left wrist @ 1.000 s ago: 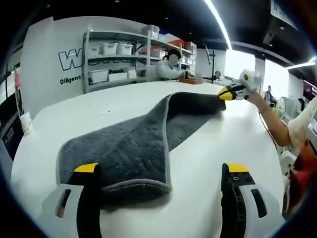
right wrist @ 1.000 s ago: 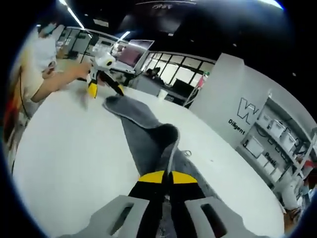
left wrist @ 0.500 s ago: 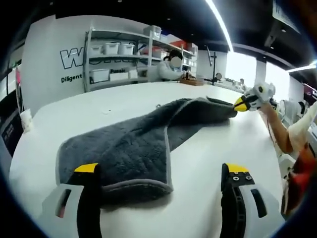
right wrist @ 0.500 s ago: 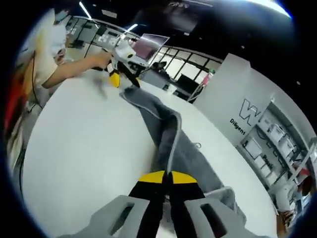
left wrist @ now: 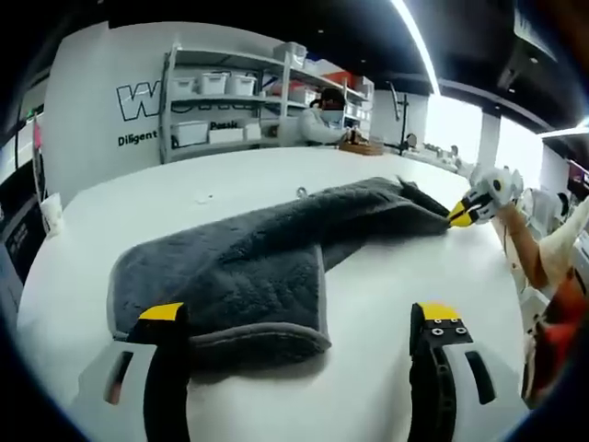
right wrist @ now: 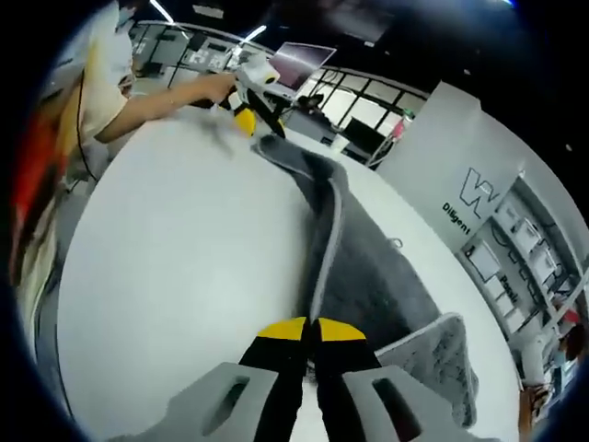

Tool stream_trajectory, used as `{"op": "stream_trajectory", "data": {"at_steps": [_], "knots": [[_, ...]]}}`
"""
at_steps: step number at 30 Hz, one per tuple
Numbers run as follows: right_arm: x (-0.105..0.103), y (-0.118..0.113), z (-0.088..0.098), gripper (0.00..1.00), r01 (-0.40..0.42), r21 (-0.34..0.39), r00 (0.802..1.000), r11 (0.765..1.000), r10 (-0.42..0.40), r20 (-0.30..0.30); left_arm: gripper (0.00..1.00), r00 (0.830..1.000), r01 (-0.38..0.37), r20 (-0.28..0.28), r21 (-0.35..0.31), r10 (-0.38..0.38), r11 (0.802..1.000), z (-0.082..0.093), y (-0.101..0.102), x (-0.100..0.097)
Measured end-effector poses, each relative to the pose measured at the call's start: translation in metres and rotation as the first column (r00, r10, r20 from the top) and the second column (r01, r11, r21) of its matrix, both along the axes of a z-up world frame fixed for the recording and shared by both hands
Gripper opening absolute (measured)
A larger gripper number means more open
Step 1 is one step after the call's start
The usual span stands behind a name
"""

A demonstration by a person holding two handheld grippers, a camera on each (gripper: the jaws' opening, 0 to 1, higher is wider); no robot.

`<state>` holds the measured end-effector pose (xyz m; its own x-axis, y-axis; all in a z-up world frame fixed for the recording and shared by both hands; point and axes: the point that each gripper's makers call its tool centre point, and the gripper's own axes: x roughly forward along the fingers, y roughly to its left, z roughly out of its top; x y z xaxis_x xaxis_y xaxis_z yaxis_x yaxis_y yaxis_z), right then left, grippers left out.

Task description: Open the folded towel by lifting each exposed corner and separating the folded layers until the towel lies flat within the target outline without major curled edges

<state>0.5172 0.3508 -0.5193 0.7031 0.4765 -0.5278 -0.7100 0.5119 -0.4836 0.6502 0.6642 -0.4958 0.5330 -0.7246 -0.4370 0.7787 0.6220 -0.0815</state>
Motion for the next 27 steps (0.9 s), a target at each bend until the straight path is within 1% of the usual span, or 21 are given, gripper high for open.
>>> {"op": "stream_trajectory", "data": {"at_steps": [3,7,12,15,17,20,21,23,25,27], "knots": [[-0.001,0.001,-0.006,0.00,-0.006,-0.018,1.000,1.000,0.005,-0.025,0.98,1.000,0.007,0.005,-0.017,-0.007,1.000,0.004,-0.002,-0.002],[-0.002,0.003,-0.012,0.00,-0.013,-0.035,0.999,0.999,0.012,-0.045,0.98,1.000,0.004,0.007,-0.008,-0.004,1.000,0.004,-0.001,-0.002],[-0.004,0.004,-0.015,0.00,-0.017,-0.047,0.998,0.999,0.014,-0.057,0.97,1.000,0.005,0.013,-0.024,-0.005,1.000,0.008,-0.002,-0.003],[-0.006,0.003,-0.014,0.00,-0.011,-0.051,0.999,0.999,0.008,-0.052,0.97,1.000,0.012,0.019,-0.030,-0.012,0.999,0.010,-0.004,-0.004],[-0.008,0.003,-0.013,0.04,-0.008,-0.049,0.999,0.999,0.006,-0.043,0.97,1.000,0.018,0.019,-0.033,-0.017,0.999,0.011,-0.005,-0.005],[-0.012,0.000,-0.006,0.14,0.014,-0.040,0.999,0.999,-0.015,-0.033,0.97,1.000,0.019,0.020,-0.032,-0.018,0.999,0.011,-0.005,-0.005],[-0.012,-0.001,-0.002,0.18,0.029,-0.033,0.999,0.999,-0.030,-0.019,0.97,1.000,0.019,0.020,-0.032,-0.018,0.999,0.011,-0.005,-0.005],[-0.012,-0.003,0.003,0.23,0.048,-0.022,0.999,0.999,-0.048,-0.003,0.97,1.000,0.021,0.022,-0.034,-0.020,0.999,0.012,-0.005,-0.005],[-0.011,-0.006,0.015,0.30,0.087,0.025,0.996,0.996,-0.088,0.028,0.97,0.999,0.023,0.025,-0.037,-0.022,0.999,0.012,-0.005,-0.005],[-0.010,-0.008,0.023,0.39,0.113,0.065,0.992,0.991,-0.116,0.041,0.97,0.999,0.024,0.025,-0.037,-0.023,0.999,0.013,-0.005,-0.005]]}}
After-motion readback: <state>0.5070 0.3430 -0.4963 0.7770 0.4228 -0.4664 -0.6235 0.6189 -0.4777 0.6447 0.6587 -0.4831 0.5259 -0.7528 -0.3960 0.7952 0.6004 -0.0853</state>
